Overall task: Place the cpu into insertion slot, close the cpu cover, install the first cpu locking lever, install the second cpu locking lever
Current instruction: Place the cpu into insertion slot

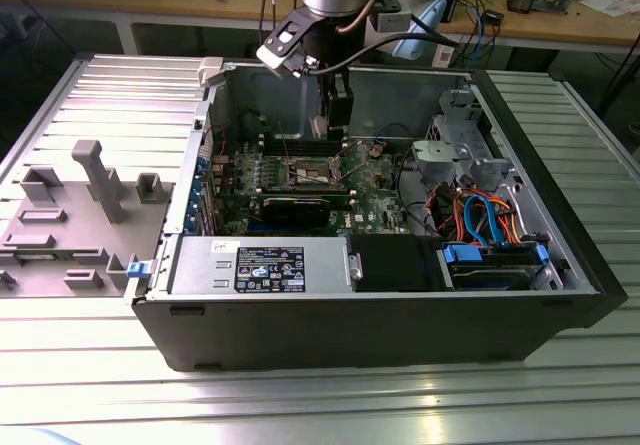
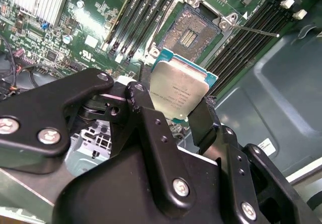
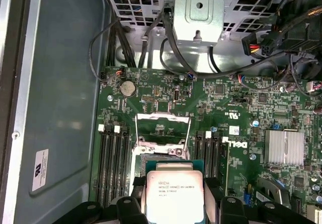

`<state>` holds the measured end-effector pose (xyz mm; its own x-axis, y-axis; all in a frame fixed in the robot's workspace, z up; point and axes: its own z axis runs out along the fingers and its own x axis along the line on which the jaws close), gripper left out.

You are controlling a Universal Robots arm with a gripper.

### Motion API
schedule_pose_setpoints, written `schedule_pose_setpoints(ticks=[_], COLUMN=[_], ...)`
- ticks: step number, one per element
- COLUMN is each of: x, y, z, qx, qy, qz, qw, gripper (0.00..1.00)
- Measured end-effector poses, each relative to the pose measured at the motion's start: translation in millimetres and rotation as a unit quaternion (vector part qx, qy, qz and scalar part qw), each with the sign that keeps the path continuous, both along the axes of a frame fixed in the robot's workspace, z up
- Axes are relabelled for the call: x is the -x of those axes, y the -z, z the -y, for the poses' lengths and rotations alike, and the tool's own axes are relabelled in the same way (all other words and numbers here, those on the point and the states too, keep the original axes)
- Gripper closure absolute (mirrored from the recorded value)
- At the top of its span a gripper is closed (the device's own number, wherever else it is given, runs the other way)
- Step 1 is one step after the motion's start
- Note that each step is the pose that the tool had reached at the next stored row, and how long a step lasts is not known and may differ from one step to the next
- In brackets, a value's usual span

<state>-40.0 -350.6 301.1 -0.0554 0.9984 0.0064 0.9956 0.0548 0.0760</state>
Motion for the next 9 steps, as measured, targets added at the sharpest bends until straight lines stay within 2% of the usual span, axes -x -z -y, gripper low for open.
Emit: schedule_pose_setpoints(ticks=[9], x=[0.0], y=[1.3], z=[0.0], qx=[0.0], qy=[0.004], qz=[0.0], qw=[1.0], gripper=[0.46])
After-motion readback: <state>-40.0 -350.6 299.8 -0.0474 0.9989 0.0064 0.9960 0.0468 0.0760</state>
